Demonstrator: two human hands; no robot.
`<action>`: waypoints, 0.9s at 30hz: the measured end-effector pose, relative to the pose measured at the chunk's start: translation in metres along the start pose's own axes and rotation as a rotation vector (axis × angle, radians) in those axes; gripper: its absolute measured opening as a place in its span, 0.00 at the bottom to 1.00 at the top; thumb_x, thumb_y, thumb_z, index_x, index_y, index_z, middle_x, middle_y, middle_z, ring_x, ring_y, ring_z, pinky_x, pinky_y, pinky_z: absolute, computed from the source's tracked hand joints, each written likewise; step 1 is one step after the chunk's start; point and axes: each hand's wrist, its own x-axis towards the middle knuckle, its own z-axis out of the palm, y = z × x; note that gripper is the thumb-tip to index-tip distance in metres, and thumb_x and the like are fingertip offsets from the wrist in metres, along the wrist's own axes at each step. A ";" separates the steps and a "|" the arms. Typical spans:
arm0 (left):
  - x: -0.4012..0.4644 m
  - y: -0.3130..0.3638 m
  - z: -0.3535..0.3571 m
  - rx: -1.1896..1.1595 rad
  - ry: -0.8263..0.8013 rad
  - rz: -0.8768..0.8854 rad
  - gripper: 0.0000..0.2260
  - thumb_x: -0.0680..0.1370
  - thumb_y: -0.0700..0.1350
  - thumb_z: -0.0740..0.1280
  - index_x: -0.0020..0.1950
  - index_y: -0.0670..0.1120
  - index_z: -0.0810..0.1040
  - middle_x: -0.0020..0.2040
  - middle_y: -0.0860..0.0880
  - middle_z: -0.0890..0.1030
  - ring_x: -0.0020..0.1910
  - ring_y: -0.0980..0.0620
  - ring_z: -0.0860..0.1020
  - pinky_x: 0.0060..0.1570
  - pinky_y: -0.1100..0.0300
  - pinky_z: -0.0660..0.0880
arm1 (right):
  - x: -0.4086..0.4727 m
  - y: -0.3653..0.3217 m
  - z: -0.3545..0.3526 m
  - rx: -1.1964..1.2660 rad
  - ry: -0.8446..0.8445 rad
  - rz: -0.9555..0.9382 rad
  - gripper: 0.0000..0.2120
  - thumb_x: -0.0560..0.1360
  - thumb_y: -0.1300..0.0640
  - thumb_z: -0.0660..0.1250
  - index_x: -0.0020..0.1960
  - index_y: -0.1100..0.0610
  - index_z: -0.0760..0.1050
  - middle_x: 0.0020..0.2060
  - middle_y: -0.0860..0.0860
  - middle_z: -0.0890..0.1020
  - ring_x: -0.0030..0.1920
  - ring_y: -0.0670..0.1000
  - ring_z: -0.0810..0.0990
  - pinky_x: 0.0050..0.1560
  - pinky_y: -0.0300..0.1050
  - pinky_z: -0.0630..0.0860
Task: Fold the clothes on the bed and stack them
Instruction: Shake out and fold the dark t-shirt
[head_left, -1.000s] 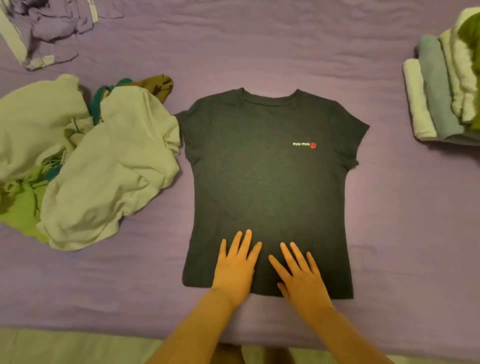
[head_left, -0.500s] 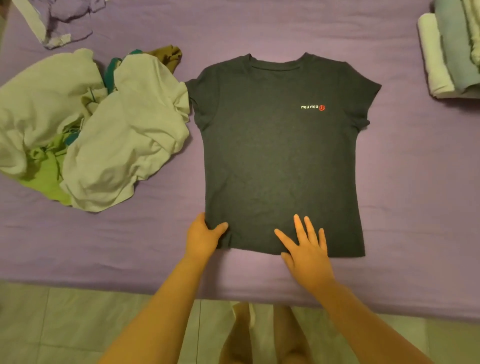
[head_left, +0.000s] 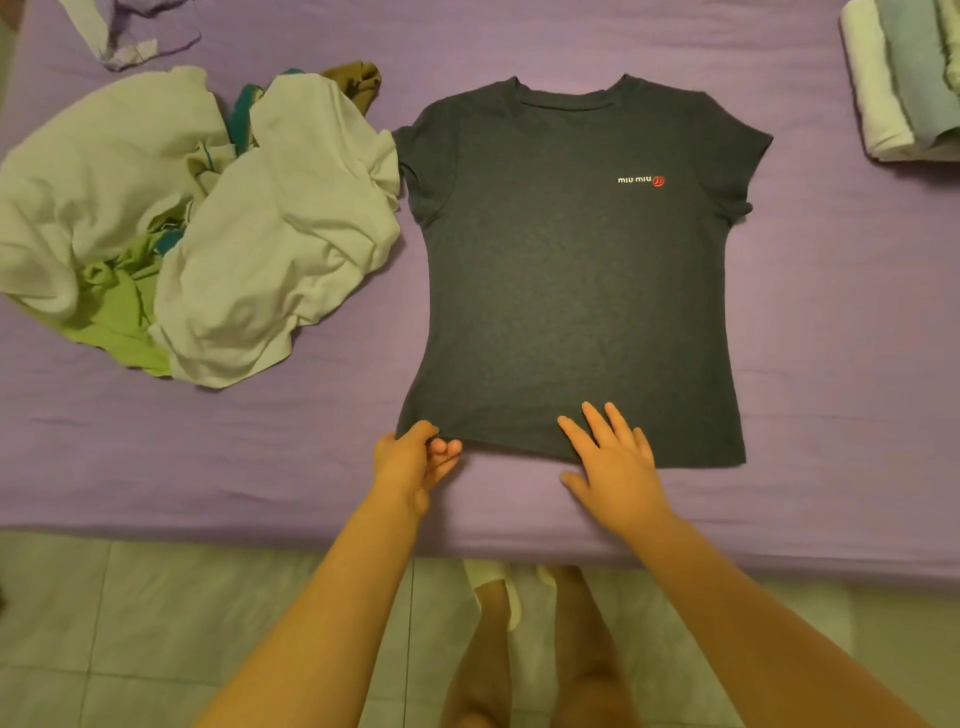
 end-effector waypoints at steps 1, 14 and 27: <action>0.001 -0.001 -0.001 0.103 0.031 0.043 0.09 0.77 0.35 0.63 0.57 0.36 0.70 0.27 0.45 0.76 0.27 0.49 0.79 0.36 0.54 0.81 | 0.001 -0.001 0.001 -0.023 -0.005 0.002 0.30 0.80 0.46 0.57 0.77 0.46 0.48 0.77 0.51 0.46 0.76 0.57 0.40 0.74 0.59 0.47; 0.018 -0.005 0.078 1.912 -0.253 0.901 0.29 0.82 0.51 0.56 0.78 0.52 0.44 0.78 0.44 0.39 0.76 0.40 0.39 0.74 0.39 0.43 | 0.046 0.019 -0.033 0.001 0.062 0.046 0.28 0.80 0.49 0.58 0.77 0.46 0.51 0.77 0.55 0.45 0.76 0.60 0.41 0.73 0.62 0.46; 0.033 0.069 0.186 1.987 -0.266 0.856 0.33 0.81 0.59 0.55 0.78 0.53 0.39 0.78 0.45 0.37 0.76 0.41 0.36 0.74 0.40 0.43 | 0.136 0.102 -0.141 -0.122 0.118 0.089 0.29 0.81 0.46 0.53 0.77 0.47 0.45 0.77 0.54 0.44 0.76 0.58 0.41 0.74 0.57 0.47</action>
